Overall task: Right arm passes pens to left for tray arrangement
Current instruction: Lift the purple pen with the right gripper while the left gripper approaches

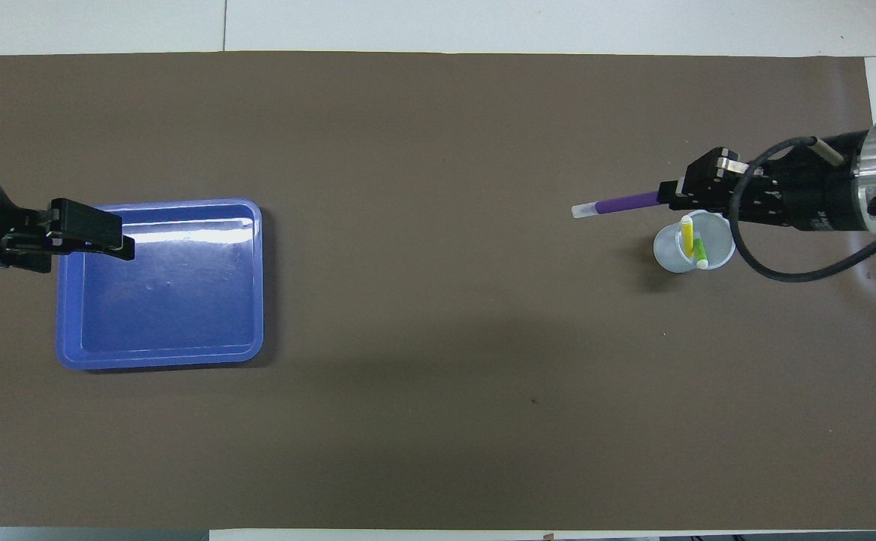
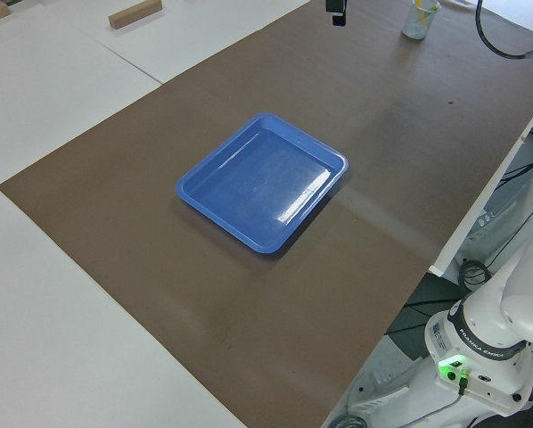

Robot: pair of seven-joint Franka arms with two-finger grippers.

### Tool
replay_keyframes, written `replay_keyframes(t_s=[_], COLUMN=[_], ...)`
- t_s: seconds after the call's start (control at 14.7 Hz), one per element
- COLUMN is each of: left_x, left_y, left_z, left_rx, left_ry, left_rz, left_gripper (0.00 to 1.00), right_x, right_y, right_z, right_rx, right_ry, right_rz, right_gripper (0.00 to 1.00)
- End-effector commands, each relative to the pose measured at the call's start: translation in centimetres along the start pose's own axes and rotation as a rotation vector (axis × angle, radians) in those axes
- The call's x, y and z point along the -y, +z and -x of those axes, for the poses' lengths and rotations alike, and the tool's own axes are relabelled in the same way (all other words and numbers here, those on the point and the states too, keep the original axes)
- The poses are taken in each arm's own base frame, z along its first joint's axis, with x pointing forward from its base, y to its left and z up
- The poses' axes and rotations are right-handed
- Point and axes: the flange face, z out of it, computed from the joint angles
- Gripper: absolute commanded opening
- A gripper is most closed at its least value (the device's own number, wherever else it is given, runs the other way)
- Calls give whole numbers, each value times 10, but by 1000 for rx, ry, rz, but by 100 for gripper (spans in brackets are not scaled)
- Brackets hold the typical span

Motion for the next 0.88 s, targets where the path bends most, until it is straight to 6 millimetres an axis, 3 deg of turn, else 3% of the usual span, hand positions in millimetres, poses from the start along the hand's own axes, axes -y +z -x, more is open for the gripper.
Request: replay_keyframes(t_s=[0.0,0.2,0.61,0.82], left_x=[-27,-63,-105,-117], left_y=[8,17,19,30], left_z=[24,44,57,55], left_rx=[19,43,134,180], left_ry=[-260,-474,-937,-1094], left_rz=[100,157,300,317], left_gripper=[100,100,100,100], right_x=[19,36,58,61], right_y=[12,26,57,64], right_z=[11,31,56,57], right_rx=[26,71,150,191], right_ry=[121,214,372,412], right_rz=[-74,-104,-112,-145], right_gripper=[0,0,0,0])
